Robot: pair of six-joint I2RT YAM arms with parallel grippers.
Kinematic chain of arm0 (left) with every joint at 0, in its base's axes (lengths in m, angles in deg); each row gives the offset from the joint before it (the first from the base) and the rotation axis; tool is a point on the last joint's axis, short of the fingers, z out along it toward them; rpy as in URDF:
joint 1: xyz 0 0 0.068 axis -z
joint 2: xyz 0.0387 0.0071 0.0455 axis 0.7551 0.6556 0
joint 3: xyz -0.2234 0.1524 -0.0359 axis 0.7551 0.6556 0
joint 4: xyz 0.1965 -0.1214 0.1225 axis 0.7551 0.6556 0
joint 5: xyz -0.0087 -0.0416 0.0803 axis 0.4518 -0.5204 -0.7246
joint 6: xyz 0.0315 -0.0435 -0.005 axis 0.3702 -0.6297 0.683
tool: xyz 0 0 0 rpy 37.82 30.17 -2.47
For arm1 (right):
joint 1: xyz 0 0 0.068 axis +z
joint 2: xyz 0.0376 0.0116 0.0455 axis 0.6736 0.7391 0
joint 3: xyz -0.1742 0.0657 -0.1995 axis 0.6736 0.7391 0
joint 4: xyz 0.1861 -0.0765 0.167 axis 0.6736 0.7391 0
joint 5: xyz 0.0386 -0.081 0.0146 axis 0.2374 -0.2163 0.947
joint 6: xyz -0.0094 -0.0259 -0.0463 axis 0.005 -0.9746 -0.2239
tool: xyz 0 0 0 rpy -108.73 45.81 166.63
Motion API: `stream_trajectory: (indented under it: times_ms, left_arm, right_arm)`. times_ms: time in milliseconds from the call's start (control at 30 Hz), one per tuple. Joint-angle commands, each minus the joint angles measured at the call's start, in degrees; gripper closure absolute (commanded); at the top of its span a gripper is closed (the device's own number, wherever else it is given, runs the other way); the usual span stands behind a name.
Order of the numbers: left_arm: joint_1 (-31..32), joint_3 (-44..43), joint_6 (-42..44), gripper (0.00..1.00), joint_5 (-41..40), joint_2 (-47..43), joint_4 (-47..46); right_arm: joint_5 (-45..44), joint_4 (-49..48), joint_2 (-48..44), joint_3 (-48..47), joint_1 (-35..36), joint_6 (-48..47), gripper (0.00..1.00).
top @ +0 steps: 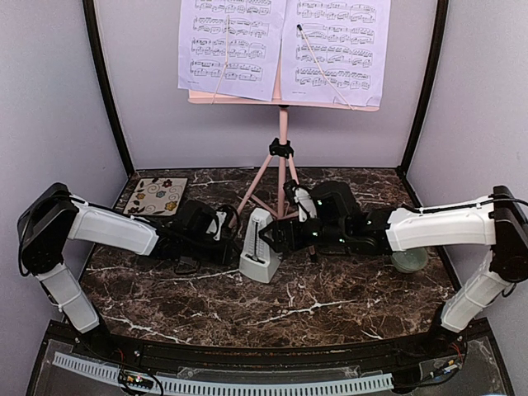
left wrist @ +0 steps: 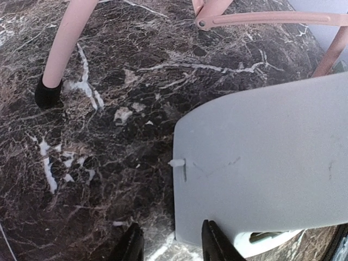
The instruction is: Set up the instrument practice props
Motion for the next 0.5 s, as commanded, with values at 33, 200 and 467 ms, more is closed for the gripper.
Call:
stream_trajectory:
  times_ms: [33,200,467]
  left_arm:
    - [1.76,-0.15,-2.02,0.62,6.16,0.20,-5.34]
    - [3.08,-0.81,-2.31,0.63,8.84,1.58,-8.27]
    - [3.10,-0.91,-2.44,0.63,8.62,1.40,-9.07]
  right_arm:
    - [-2.11,-0.70,-2.90,1.89,0.38,0.92,0.00]
    - [-2.85,-0.65,-3.15,2.13,0.44,1.08,0.02]
    - [-5.57,-0.59,-4.19,3.04,0.46,0.75,0.17]
